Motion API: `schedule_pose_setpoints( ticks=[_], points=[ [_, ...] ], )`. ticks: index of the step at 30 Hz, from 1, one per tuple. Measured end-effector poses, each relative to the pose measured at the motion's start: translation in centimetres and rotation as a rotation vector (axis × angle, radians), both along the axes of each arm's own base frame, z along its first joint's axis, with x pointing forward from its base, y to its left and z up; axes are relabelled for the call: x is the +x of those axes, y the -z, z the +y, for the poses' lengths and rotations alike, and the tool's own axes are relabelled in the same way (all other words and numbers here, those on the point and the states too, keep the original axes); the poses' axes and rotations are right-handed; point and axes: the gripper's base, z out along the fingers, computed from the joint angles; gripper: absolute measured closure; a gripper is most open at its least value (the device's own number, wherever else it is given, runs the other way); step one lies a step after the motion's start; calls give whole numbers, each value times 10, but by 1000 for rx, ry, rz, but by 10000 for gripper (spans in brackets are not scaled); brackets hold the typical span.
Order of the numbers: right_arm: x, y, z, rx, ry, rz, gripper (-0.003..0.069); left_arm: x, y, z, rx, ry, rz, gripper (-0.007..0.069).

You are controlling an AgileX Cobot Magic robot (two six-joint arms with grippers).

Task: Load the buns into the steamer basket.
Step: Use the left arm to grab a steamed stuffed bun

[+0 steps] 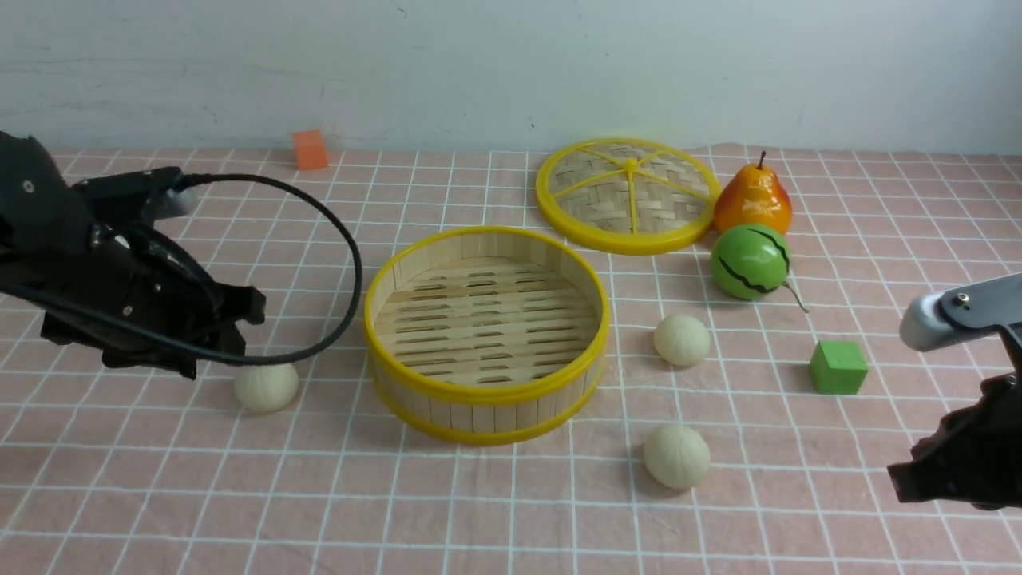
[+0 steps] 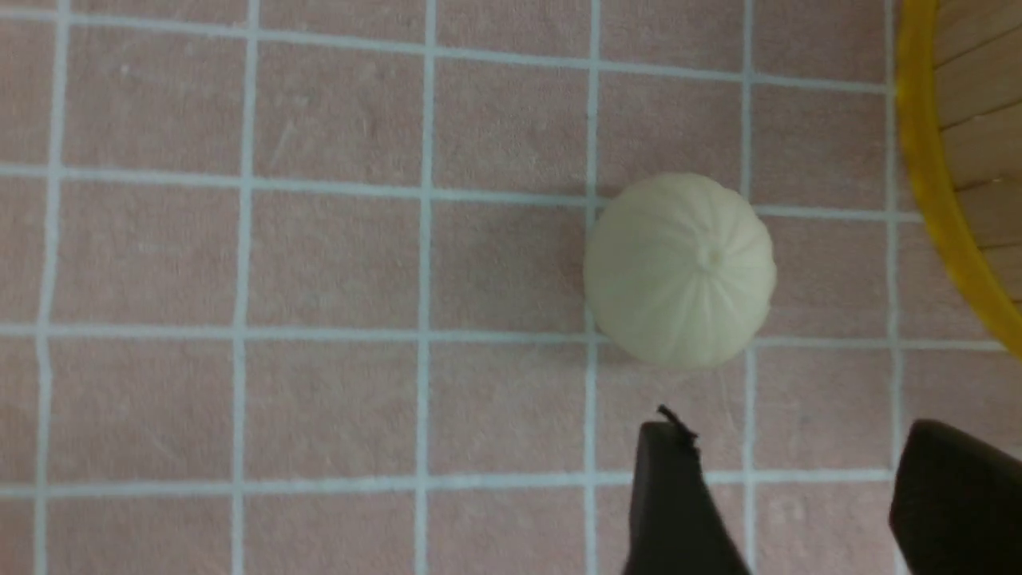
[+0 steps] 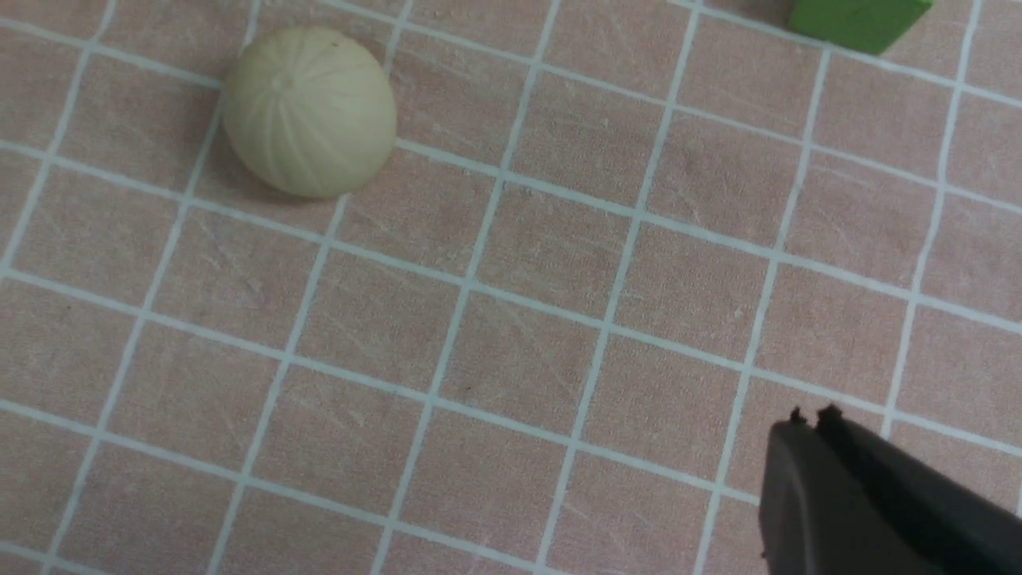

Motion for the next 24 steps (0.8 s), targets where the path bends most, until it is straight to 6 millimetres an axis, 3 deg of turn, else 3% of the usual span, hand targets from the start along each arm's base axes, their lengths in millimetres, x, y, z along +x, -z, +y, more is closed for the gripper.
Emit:
schedule_pose_setpoints(
  ticks=[7,16,24],
  points=[
    [0,0,1,12,5,0,648,28,34,0,70,80,32,187],
    [0,0,2,29,12,1,648,33,40,-35,182,223,3,192],
    [0,0,3,59,24,7,639,41,57,-32,218,142,24,198]
  ],
)
